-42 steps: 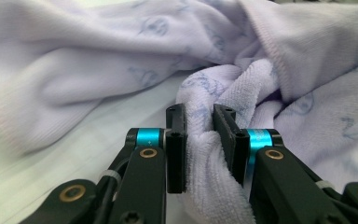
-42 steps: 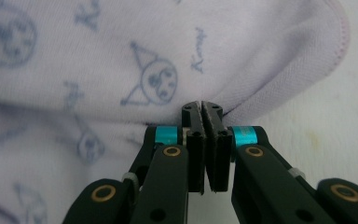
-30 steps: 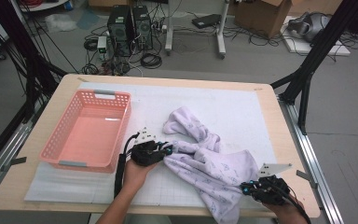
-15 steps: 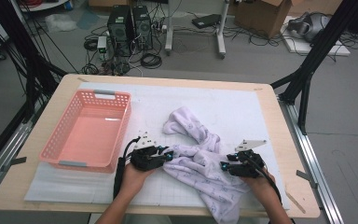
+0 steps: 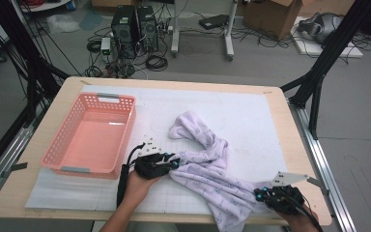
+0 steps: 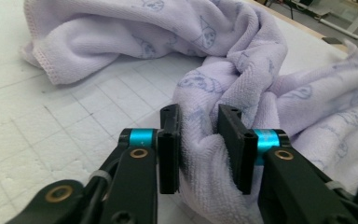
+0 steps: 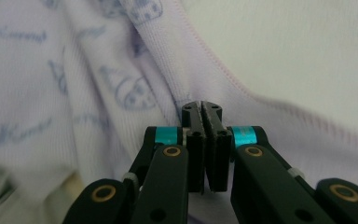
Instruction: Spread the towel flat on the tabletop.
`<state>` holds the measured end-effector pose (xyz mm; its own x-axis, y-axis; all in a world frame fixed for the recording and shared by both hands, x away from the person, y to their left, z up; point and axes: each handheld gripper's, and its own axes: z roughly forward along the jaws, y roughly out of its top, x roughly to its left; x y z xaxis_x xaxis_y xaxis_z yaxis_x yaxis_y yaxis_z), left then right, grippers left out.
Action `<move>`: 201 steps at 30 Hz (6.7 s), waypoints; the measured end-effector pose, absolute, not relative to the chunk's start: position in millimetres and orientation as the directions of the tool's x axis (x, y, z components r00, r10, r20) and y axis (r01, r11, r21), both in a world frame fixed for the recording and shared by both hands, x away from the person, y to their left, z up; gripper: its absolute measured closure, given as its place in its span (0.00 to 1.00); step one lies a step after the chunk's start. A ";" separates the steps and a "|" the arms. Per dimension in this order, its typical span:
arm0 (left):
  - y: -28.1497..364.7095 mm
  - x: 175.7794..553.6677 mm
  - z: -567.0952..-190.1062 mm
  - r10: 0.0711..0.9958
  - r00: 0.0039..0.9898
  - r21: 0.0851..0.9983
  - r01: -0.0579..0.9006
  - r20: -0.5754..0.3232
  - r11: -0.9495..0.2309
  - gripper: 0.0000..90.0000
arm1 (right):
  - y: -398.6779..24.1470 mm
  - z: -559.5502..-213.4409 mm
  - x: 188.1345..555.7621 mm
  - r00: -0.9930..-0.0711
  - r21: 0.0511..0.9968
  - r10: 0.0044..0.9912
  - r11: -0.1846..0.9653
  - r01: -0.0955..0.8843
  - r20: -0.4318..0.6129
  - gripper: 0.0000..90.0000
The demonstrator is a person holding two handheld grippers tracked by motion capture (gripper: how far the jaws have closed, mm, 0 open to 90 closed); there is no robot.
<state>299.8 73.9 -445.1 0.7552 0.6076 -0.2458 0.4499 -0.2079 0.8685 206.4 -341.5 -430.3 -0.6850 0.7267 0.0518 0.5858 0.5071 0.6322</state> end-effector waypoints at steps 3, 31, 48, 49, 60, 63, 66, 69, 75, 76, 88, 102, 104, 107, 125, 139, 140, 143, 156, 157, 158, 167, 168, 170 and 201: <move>74.1 300.0 -442.8 0.616 0.747 0.878 0.443 -0.249 -0.182 0.55 | -347.1 -423.8 199.8 -0.662 0.676 0.749 0.467 0.569 0.040 0.86; 84.5 302.7 -438.5 0.631 0.725 0.895 0.434 -0.278 -0.105 0.52 | -311.0 -422.5 347.3 -0.462 0.691 0.886 0.304 0.656 0.049 0.99; 89.4 303.0 -438.8 0.643 0.715 0.899 0.427 -0.272 -0.094 0.53 | -253.0 -431.4 319.6 -0.636 0.633 0.765 0.542 0.553 -0.099 0.95; 89.4 302.9 -438.8 0.644 0.713 0.899 0.428 -0.275 -0.090 0.54 | -257.9 -429.3 322.2 -0.609 0.631 0.783 0.539 0.559 -0.130 0.95; 86.5 303.7 -441.2 0.621 0.742 0.902 0.413 -0.254 -0.125 0.59 | -338.8 -411.4 350.9 -0.204 0.717 0.953 0.303 0.627 -0.224 0.89; 84.4 305.9 -442.2 0.621 0.744 0.904 0.407 -0.246 -0.130 0.62 | -347.4 -412.0 346.9 -0.222 0.730 0.960 0.274 0.626 -0.170 0.75; 78.3 310.8 -442.2 0.618 0.754 0.907 0.392 -0.222 -0.153 0.63 | -351.5 -407.9 332.1 -0.260 0.768 0.959 0.249 0.589 -0.112 0.69; 68.7 316.9 -441.5 0.620 0.756 0.911 0.382 -0.209 -0.159 0.64 | -353.8 -405.6 313.9 -0.313 0.791 0.946 0.256 0.555 -0.087 0.65; 45.2 336.2 -441.3 0.663 0.720 0.900 0.406 -0.206 -0.160 0.71 | -356.0 -412.2 285.1 -0.376 0.811 0.926 0.244 0.532 -0.032 0.60; 40.6 340.2 -440.7 0.664 0.718 0.898 0.410 -0.210 -0.159 0.71 | -355.9 -414.5 282.4 -0.385 0.810 0.922 0.247 0.533 -0.028 0.60; -27.7 359.5 -450.3 0.619 0.779 0.818 0.417 -0.098 -0.396 0.67 | -359.8 -421.2 272.9 -0.423 0.801 0.906 0.272 0.534 -0.025 0.58; -80.1 336.7 -450.1 0.440 0.881 0.787 0.392 -0.172 -0.476 0.60 | -363.9 -427.4 272.5 -0.423 0.796 0.906 0.266 0.544 -0.014 0.59; -80.2 335.1 -449.3 0.409 0.892 0.784 0.390 -0.192 -0.483 0.78 | -365.1 -427.6 272.5 -0.419 0.796 0.908 0.260 0.546 -0.009 0.59; -73.7 340.0 -448.9 0.423 0.867 0.773 0.453 -0.264 -0.444 0.88 | -365.3 -428.0 272.7 -0.417 0.797 0.909 0.254 0.548 -0.003 0.59; 76.2 366.6 -436.8 0.854 0.479 0.862 0.501 -0.201 -0.079 0.92 | -342.5 -427.2 276.1 -0.470 0.798 0.883 0.287 0.530 -0.005 0.61; 79.3 342.6 -432.3 0.783 0.587 0.903 0.423 -0.207 -0.078 0.53 | -278.3 -420.9 298.3 -0.701 0.798 0.710 0.385 0.464 0.065 0.59; 78.9 341.5 -432.9 0.776 0.598 0.897 0.430 -0.200 -0.100 0.53 | -273.9 -422.4 301.5 -0.725 0.794 0.684 0.394 0.462 0.082 0.59; 77.4 335.3 -435.7 0.764 0.615 0.901 0.421 -0.196 -0.108 0.53 | -259.7 -429.4 309.6 -0.740 0.754 0.670 0.458 0.472 0.056 0.68; 70.3 322.4 -447.3 0.719 0.657 0.884 0.449 -0.227 -0.131 0.58 | -308.2 -429.7 336.9 -0.453 0.747 0.880 0.397 0.533 -0.145 0.94; 68.5 321.6 -447.9 0.713 0.664 0.879 0.455 -0.227 -0.143 0.57 | -314.4 -429.1 338.0 -0.398 0.750 0.901 0.383 0.539 -0.175 0.94; 66.8 320.5 -448.6 0.708 0.670 0.877 0.456 -0.225 -0.153 0.57 | -320.3 -428.6 338.9 -0.342 0.754 0.918 0.367 0.545 -0.200 0.94; 50.2 313.6 -450.0 0.668 0.720 0.841 0.470 -0.190 -0.267 0.53 | -344.8 -420.3 324.2 -0.290 0.785 0.941 0.311 0.536 -0.175 0.77; 47.1 313.4 -450.6 0.666 0.723 0.832 0.476 -0.187 -0.283 0.51 | -345.9 -418.1 319.3 -0.311 0.795 0.937 0.310 0.522 -0.161 0.74; 40.2 314.6 -451.3 0.659 0.735 0.802 0.485 -0.157 -0.349 0.48 | -347.5 -414.8 309.2 -0.339 0.808 0.930 0.306 0.503 -0.142 0.69; 79.6 329.6 -443.2 0.812 0.562 0.859 0.482 -0.155 -0.170 0.79 | -341.4 -423.6 273.9 -0.582 0.806 0.812 0.321 0.497 0.035 0.66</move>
<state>329.6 79.6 -443.2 0.5621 0.8124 -0.1552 0.4825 -0.1697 0.8593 273.9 -341.4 -423.6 -0.5825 0.8121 0.0355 0.4972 0.3214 0.8059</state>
